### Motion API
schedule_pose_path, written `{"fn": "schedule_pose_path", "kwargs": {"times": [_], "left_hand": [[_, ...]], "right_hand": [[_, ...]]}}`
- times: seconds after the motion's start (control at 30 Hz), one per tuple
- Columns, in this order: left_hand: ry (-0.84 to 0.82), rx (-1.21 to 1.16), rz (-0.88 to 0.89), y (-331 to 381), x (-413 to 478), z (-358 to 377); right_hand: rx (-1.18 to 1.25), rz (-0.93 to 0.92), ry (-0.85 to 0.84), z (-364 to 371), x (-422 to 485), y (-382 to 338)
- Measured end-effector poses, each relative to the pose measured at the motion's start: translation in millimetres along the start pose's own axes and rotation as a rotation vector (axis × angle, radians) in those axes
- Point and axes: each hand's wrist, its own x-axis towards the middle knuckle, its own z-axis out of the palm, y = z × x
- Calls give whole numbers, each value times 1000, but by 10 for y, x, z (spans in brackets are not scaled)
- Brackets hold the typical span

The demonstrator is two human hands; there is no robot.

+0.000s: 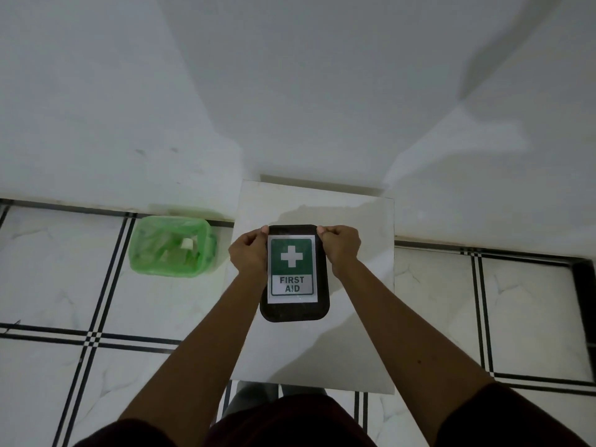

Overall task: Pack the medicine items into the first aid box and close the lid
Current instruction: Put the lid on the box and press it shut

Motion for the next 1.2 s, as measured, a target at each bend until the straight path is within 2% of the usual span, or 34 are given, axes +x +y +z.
{"fn": "schedule_pose_path", "kwargs": {"times": [0.23, 0.43, 0.53, 0.6, 0.7, 0.8, 0.87, 0.97, 1.1, 1.2], "left_hand": [[95, 15, 140, -126, -56, 80], [117, 61, 185, -181, 16, 79], [97, 84, 200, -200, 24, 80], [70, 130, 271, -201, 2, 54], [-44, 345, 521, -245, -82, -59], [-215, 765, 856, -398, -175, -240], [-297, 1053, 1007, -576, -195, -362], [-348, 1222, 1030, -746, -179, -447], [-394, 1181, 1002, -755, -124, -379], [-399, 1239, 1066, -753, -5, -317]], "right_hand": [[-11, 16, 32, 27, 58, 46], [-44, -11, 39, 35, 44, 50], [-89, -111, 76, 44, 13, 78], [-192, -260, 113, 61, -57, 114], [-425, -516, 88, 157, -246, 274], [-658, -757, 9, 232, -456, 649], [-777, -865, -10, 220, -549, 905], [-838, -866, -26, 207, -564, 1088], [-855, -849, -19, 225, -559, 1079], [-864, -821, 4, 241, -519, 1047]]}}
